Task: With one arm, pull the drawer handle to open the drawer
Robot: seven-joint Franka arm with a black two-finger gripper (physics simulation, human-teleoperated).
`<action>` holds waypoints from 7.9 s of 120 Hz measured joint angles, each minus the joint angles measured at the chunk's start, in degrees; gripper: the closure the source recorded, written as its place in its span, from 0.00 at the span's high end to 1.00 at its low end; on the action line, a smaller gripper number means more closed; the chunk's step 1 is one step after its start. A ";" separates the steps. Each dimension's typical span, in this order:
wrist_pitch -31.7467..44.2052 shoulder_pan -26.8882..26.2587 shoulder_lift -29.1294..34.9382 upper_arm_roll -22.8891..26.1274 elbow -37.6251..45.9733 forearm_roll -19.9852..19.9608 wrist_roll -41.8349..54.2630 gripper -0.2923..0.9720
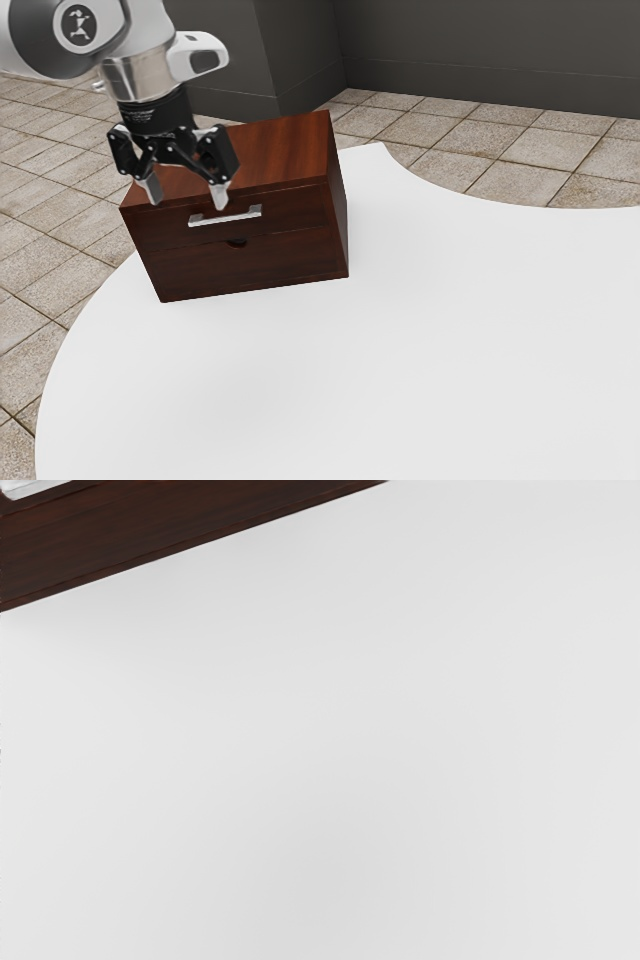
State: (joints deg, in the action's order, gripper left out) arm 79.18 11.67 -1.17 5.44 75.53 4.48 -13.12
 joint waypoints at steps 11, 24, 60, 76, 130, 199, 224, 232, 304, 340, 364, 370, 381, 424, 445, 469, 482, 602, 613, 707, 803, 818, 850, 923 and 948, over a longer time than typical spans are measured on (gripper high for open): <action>0.00 0.28 0.01 0.00 0.05 0.00 0.00 0.77; -0.01 0.39 -0.01 -0.06 0.01 -0.03 0.01 0.77; -2.74 2.75 2.97 2.80 -15.92 -0.24 -0.21 0.77; -4.50 -0.99 3.89 3.04 -16.54 -0.21 -0.33 0.77; -7.12 -1.60 3.45 2.70 -16.18 -0.12 -0.58 0.77; 1.09 -2.29 21.70 2.58 25.86 -5.50 -0.72 0.77; 0.34 -3.37 32.99 2.45 34.18 -6.90 -0.75 0.77; -1.45 -3.48 34.60 2.45 34.43 -8.40 -0.80 0.77; 16.83 -4.09 22.54 1.56 31.25 -3.23 48.22 0.77; 26.19 -3.75 24.25 -0.19 37.41 -1.11 73.59 0.77; 32.77 -3.68 22.92 -2.31 40.05 -1.30 83.81 0.77; 34.41 -3.43 21.11 -3.30 39.97 -1.38 85.74 0.77; 36.56 -2.77 19.98 -4.22 39.96 -1.44 88.21 0.77; 39.86 -0.16 16.02 -4.11 38.52 -5.95 88.46 0.77; 40.42 0.99 12.86 -4.09 37.16 -4.98 84.05 0.77; 44.87 2.27 10.46 -4.04 37.00 2.94 78.66 0.77; 46.72 2.34 9.24 -3.97 36.98 4.58 75.91 0.77; 53.11 4.10 0.06 -5.87 30.20 7.82 63.89 0.77; 54.73 4.34 -0.54 -5.74 30.23 7.84 63.43 0.77; 56.81 1.81 -3.01 -6.81 31.11 7.67 61.03 0.78; 56.18 1.77 -1.63 -6.56 32.44 7.71 60.19 0.77; 56.20 1.72 -1.19 -6.45 33.30 7.61 60.01 0.78; 56.05 1.96 1.53 -5.71 36.00 7.59 59.63 0.76; 56.76 1.51 8.74 -3.17 44.50 7.46 57.98 0.76; 56.99 1.25 11.62 -2.79 47.21 7.67 57.54 0.74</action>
State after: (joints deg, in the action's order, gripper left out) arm 136.17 12.92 10.46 2.66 122.74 12.16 44.42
